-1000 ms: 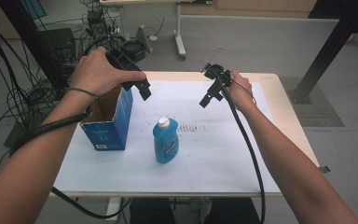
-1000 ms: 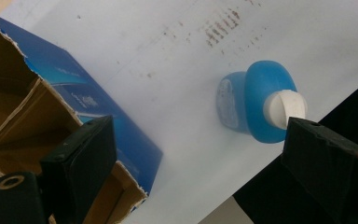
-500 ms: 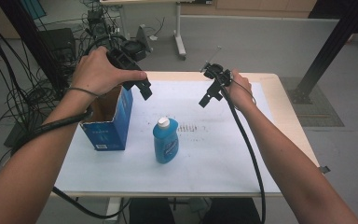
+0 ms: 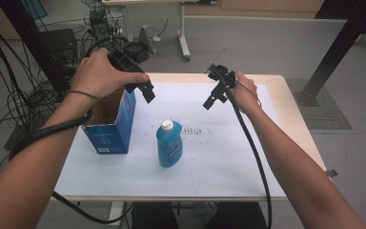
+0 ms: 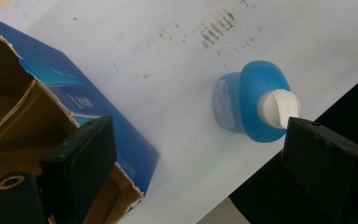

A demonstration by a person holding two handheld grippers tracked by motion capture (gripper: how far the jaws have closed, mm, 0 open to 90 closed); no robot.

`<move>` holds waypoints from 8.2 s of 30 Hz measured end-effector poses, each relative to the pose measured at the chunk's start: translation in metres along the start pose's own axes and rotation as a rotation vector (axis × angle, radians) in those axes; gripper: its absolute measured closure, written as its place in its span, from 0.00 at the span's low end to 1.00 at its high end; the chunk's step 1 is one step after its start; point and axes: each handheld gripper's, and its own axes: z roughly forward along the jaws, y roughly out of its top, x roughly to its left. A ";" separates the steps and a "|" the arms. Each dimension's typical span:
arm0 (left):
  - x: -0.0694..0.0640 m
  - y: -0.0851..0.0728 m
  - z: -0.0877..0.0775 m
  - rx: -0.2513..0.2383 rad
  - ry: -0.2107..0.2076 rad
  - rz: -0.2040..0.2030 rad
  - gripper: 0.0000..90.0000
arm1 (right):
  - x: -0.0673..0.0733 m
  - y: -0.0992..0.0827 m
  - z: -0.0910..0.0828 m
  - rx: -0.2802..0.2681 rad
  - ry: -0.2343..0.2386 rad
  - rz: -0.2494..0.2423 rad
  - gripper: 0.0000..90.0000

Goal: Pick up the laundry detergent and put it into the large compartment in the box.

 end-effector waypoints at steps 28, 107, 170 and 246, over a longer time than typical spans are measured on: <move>-0.022 0.002 0.008 -0.020 -0.068 0.038 0.11 | 0.003 0.001 -0.002 0.001 -0.015 -0.007 0.08; -0.061 0.000 0.076 -0.013 -0.034 0.032 0.11 | 0.008 0.000 -0.002 -0.003 -0.029 -0.022 0.08; -0.067 -0.013 0.131 0.014 -0.115 0.009 0.11 | 0.008 -0.002 0.003 0.019 -0.031 -0.015 0.08; -0.068 -0.015 0.129 -0.001 -0.116 0.002 0.11 | 0.011 -0.001 0.002 0.024 -0.041 -0.024 0.08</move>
